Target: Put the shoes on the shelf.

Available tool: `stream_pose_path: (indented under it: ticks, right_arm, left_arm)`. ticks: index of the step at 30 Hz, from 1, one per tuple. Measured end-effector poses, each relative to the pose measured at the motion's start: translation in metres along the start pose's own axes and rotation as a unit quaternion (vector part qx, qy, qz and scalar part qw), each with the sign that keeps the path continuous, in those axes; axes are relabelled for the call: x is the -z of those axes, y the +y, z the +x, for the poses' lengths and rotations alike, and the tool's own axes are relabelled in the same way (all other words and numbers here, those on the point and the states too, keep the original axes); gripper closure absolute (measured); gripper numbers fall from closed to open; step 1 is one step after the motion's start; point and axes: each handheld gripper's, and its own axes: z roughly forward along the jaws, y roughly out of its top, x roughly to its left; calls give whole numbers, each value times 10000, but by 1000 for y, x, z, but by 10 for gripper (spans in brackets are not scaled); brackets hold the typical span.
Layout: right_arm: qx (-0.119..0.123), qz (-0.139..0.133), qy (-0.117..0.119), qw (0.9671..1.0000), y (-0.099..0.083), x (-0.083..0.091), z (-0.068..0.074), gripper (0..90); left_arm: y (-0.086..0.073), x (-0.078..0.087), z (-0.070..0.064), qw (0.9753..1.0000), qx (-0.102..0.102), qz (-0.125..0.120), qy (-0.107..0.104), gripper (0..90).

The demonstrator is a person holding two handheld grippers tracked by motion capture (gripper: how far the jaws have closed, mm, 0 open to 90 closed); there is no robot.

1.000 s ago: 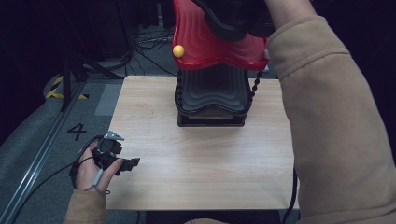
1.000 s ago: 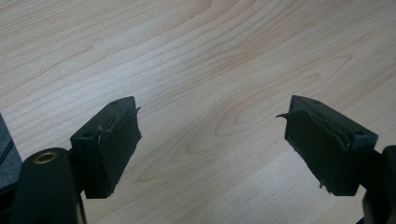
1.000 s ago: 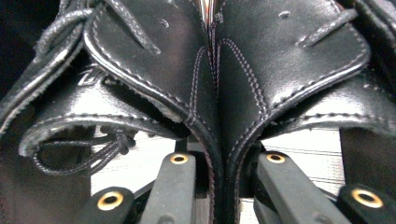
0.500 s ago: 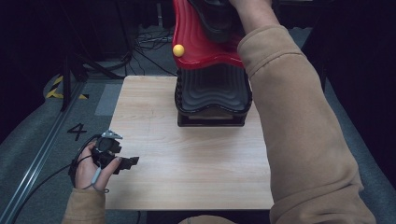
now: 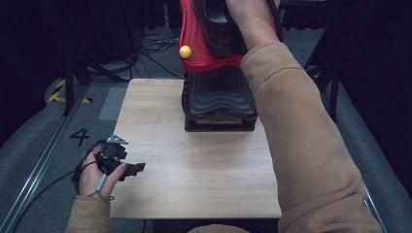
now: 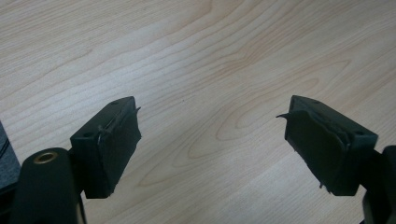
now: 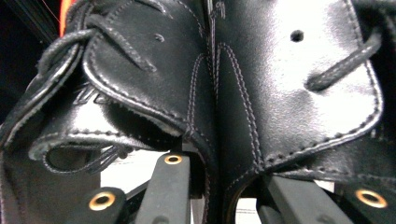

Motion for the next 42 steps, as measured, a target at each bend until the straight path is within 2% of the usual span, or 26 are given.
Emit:
stream_pose_path:
  ticks: [6,10,13,15,17,21,23,24,25,29,30,33,34,37,39,40,42]
  right_arm:
    - [-47,-30,34,10000,-6,-3,3,774]
    - [-336,-41,303,9990,-4,-3,5,760]
    - [-319,-89,316,9989,-4,-4,8,760]
    - [-321,-125,225,9992,-5,-6,11,756]
    - [-218,-142,22,9997,-5,-7,12,756]
    - [-167,-90,-71,9998,-8,-10,9,715]
    - [-54,-71,-142,9999,-9,-12,11,662]
    - [44,-40,-184,9998,-10,-13,13,617]
    - [183,-2,-164,9997,-10,-14,13,608]
    - [195,75,84,9997,-13,-11,8,573]
    - [115,122,277,9995,-13,-9,3,541]
    - [33,183,557,9983,-15,-3,-4,525]
    - [33,183,557,9983,-15,-3,-4,525]
    - [62,165,775,9968,-16,8,-10,478]
    - [104,58,1064,9943,-15,25,-15,460]
    - [104,58,1064,9943,-15,25,-15,460]
    - [208,52,1137,9933,-15,36,-22,455]
  left_arm:
    - [3,-2,-2,10000,-38,31,-12,184]
    - [7,-5,-4,9999,-90,55,-60,184]
    - [8,-6,-4,9999,-111,40,-86,184]
    - [8,-5,-3,9999,-99,37,-68,184]
    - [7,-4,-2,9999,-93,12,-89,184]
    - [7,-5,-2,9999,-90,39,-104,184]
    - [7,-5,-2,9999,-108,38,-93,184]
    - [7,-5,-2,9999,-91,31,-95,184]
    - [8,-5,-2,9999,-82,29,-87,184]
    - [8,-5,-3,9999,-84,50,-87,183]
    - [9,-6,-3,9999,-93,62,-68,184]
    - [11,-7,-5,9999,-106,83,-65,184]
    - [11,-7,-5,9999,-106,83,-65,184]
    - [14,-7,-7,9998,-176,85,-65,184]
    - [16,-9,-9,9997,-189,84,-97,184]
    - [16,-9,-9,9997,-189,84,-97,184]
    - [16,-10,-9,9997,-215,114,-98,184]
